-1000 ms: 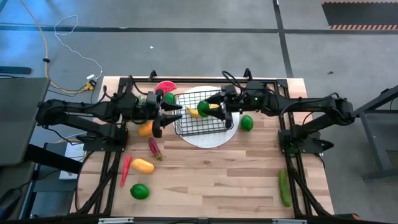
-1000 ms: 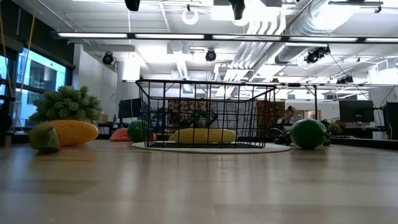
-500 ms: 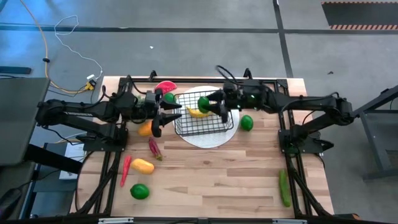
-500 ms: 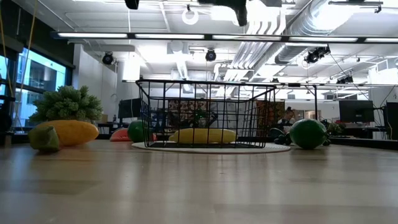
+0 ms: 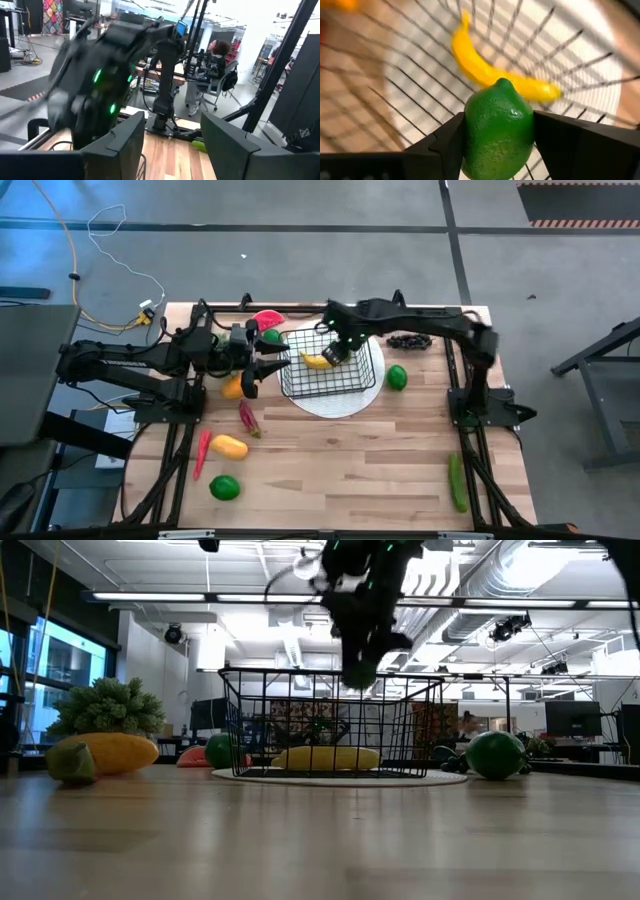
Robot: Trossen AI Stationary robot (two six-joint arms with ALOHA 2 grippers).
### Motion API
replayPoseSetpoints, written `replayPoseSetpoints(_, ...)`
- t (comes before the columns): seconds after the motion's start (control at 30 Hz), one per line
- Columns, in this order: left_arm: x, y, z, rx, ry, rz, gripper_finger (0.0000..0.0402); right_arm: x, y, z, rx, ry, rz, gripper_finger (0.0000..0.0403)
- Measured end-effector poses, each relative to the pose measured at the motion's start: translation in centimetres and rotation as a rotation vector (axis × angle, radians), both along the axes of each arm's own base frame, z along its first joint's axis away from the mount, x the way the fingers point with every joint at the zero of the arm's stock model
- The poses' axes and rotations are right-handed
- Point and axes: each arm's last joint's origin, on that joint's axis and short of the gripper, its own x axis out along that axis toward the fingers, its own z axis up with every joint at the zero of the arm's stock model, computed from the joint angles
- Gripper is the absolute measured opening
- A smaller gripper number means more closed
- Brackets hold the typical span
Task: Build produce basket
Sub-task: Put the green lime into the black wire basket
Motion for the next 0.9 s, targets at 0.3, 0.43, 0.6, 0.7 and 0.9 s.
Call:
replayPoseSetpoints(0.3, 0.0, 0.1, 0.0, 0.000, 0.001, 0.023, 0.0184, 2.6, -1.3, -7.1, 0.070, 0.218, -0.018, 0.0188)
replayPoseSetpoints(0.43, 0.0, 0.1, 0.0, 0.000, 0.001, 0.022, 0.0184, 2.8, -1.3, -8.2, 0.086, 0.239, -0.073, 0.0188)
replayPoseSetpoints(0.6, 0.0, 0.1, 0.0, 0.000, 0.001, 0.022, 0.0184, 3.0, -1.5, -8.8, 0.046, 0.254, -0.124, 0.0188)
replayPoseSetpoints(0.7, 0.0, 0.1, 0.0, 0.000, 0.002, 0.022, 0.0184, 3.0, -1.6, -8.8, 0.027, 0.255, -0.126, 0.0188)
replayPoseSetpoints(0.9, 0.0, 0.1, 0.0, 0.000, 0.002, 0.022, 0.0184, 3.0, -1.6, -8.8, 0.025, 0.254, -0.124, 0.0188)
